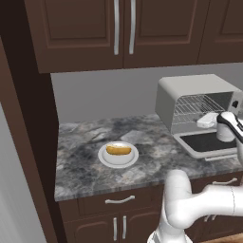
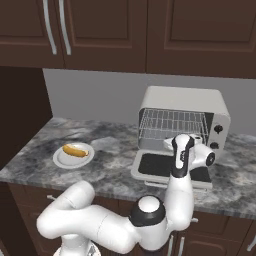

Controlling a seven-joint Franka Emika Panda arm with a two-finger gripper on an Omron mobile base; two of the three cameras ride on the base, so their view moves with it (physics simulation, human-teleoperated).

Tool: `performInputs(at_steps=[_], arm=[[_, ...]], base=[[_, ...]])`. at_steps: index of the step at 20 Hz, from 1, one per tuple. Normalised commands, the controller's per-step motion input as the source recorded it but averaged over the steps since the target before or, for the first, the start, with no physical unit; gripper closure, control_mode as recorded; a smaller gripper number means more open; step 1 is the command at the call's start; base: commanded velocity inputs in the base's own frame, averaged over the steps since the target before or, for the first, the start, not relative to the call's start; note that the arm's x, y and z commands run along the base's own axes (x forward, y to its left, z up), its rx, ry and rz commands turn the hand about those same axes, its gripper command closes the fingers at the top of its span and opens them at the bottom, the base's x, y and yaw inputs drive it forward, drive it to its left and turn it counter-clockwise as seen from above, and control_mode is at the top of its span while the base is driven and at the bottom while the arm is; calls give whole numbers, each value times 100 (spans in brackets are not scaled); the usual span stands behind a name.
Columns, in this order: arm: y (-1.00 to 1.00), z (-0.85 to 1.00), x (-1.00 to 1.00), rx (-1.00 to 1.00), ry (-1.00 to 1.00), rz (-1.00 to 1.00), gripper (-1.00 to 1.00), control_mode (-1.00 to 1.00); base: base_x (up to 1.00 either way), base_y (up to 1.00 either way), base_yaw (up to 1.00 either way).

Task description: Open the toaster oven door. Place the hotdog bun on the bottom rack in the toaster oven and place the chicken drumstick on the top rack.

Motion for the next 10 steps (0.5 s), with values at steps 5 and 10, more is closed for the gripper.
performInputs(at_steps=[5,10], arm=[[0,-18,23,0,3,0,-100,-100],[0,-27,3,0,3,0,-100,-100]], base=[[0,0,0],[0,0,0]])
